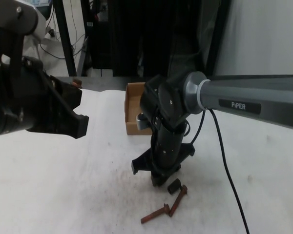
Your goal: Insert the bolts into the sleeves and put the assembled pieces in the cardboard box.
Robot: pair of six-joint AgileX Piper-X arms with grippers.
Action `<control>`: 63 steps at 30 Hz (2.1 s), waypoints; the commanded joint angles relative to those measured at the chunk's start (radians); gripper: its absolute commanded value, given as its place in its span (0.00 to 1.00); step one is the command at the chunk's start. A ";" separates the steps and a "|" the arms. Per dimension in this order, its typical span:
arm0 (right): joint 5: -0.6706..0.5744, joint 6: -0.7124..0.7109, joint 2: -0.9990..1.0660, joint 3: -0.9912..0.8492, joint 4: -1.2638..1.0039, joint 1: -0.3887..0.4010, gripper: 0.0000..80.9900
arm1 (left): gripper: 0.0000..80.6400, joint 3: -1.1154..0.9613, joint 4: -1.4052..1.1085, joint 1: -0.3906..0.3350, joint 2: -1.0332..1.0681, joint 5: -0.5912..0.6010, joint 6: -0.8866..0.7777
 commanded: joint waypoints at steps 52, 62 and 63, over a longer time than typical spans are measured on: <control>-0.759 0.012 -0.882 0.629 -1.325 0.005 0.01 | 0.00 0.028 -1.216 0.148 0.142 0.900 -0.779; -0.714 -0.017 -0.879 0.632 -1.344 0.075 0.01 | 0.00 0.028 -1.512 0.148 0.194 0.897 -1.014; -0.703 -0.019 -0.879 0.632 -1.338 0.077 0.01 | 0.00 0.028 -1.515 0.148 0.194 0.897 -1.017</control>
